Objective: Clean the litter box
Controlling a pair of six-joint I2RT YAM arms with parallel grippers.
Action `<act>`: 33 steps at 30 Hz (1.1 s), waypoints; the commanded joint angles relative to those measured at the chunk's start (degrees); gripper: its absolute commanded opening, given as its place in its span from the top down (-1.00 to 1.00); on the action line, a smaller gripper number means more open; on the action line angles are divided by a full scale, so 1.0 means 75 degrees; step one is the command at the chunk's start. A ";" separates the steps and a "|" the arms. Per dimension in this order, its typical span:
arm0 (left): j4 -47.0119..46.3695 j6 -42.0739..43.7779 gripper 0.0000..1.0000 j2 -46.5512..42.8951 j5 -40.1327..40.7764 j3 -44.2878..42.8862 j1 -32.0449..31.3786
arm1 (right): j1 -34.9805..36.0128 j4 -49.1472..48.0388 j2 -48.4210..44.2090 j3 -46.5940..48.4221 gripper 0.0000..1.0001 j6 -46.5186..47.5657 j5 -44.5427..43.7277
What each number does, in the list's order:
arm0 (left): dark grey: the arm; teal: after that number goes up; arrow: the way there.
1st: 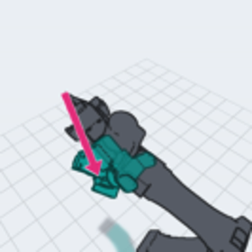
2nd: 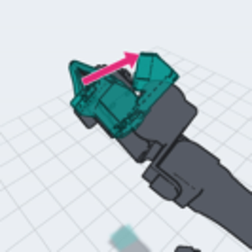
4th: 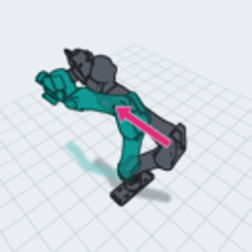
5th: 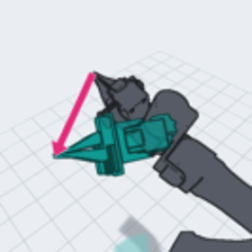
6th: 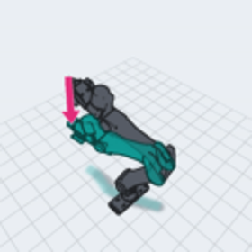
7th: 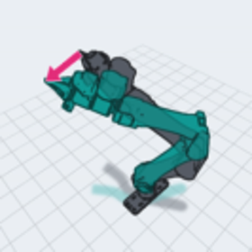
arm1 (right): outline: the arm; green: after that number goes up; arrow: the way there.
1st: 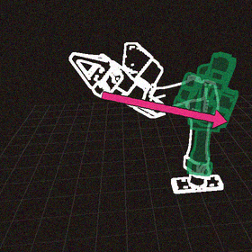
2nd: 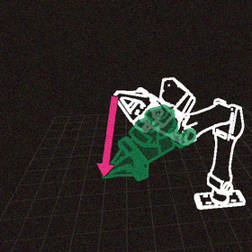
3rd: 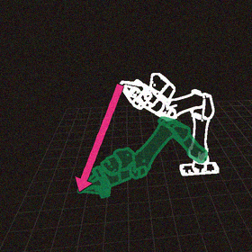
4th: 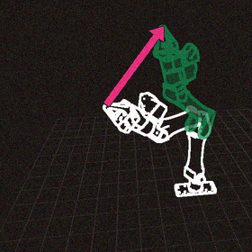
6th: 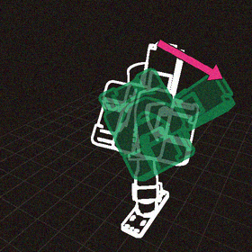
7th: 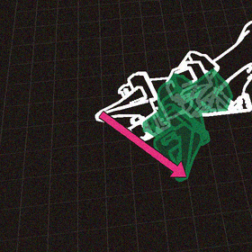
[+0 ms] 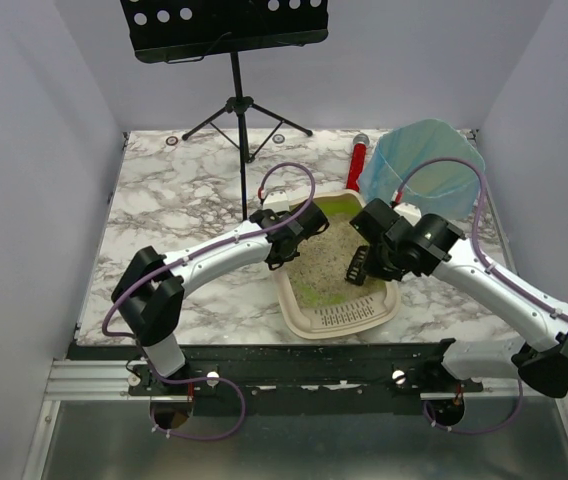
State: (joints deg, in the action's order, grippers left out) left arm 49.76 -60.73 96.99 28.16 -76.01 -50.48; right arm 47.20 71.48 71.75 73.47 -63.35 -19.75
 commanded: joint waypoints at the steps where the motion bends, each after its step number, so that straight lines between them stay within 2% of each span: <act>1: 0.0690 -0.0832 1.00 0.0392 -0.1024 0.0255 -0.0055 | -0.0036 -0.1560 -0.0004 -0.0514 0.99 0.0302 0.0266; 3: 0.0655 -0.0832 1.00 0.0322 -0.1025 0.0279 -0.0055 | -0.0024 -0.2063 -0.0015 -0.0620 0.99 0.0244 0.0207; 8: 0.0573 -0.0868 1.00 0.0252 -0.1048 0.0291 -0.0066 | -0.0036 -0.2159 -0.0003 -0.0877 0.99 0.0161 0.0078; 13: 0.0526 -0.0821 1.00 0.0298 -0.1106 0.0291 -0.0066 | -0.0047 -0.4254 -0.0051 -0.1335 0.99 0.0910 0.1106; 15: 0.0526 -0.0797 1.00 0.0322 -0.1107 0.0267 -0.0066 | -0.0047 -0.4678 0.0148 -0.1033 0.99 0.1461 0.1425; 18: 0.0479 -0.0856 1.00 0.0310 -0.1211 0.0349 -0.0066 | -0.0036 -0.4505 0.0406 -0.0551 0.99 0.2071 0.1848; 22: 0.0467 -0.0868 1.00 0.0345 -0.1236 0.0408 -0.0066 | -0.0024 -0.4001 0.0313 -0.0223 0.99 0.2586 0.1532; 25: 0.0456 -0.0856 1.00 0.0357 -0.1224 0.0373 -0.0066 | -0.0035 -0.3883 0.0207 -0.0269 0.99 0.2658 0.1484; 28: 0.0455 -0.0786 1.00 0.0357 -0.1224 0.0361 -0.0066 | -0.0047 -0.3439 0.0615 -0.0129 0.99 0.2728 0.1975; 31: 0.0374 -0.0727 1.00 0.0334 -0.1212 0.0361 -0.0066 | -0.0036 -0.3834 0.1049 -0.0198 0.99 0.3197 0.2818; 33: 0.0303 -0.0703 1.00 0.0345 -0.1270 0.0373 -0.0066 | -0.0047 -0.3999 0.1319 -0.0082 0.99 0.3361 0.2751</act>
State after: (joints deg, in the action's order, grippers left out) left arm 50.00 -61.47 97.08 28.34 -76.01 -50.59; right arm 46.76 42.98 77.21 71.16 -42.50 -4.49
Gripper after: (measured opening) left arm 0.215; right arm 0.177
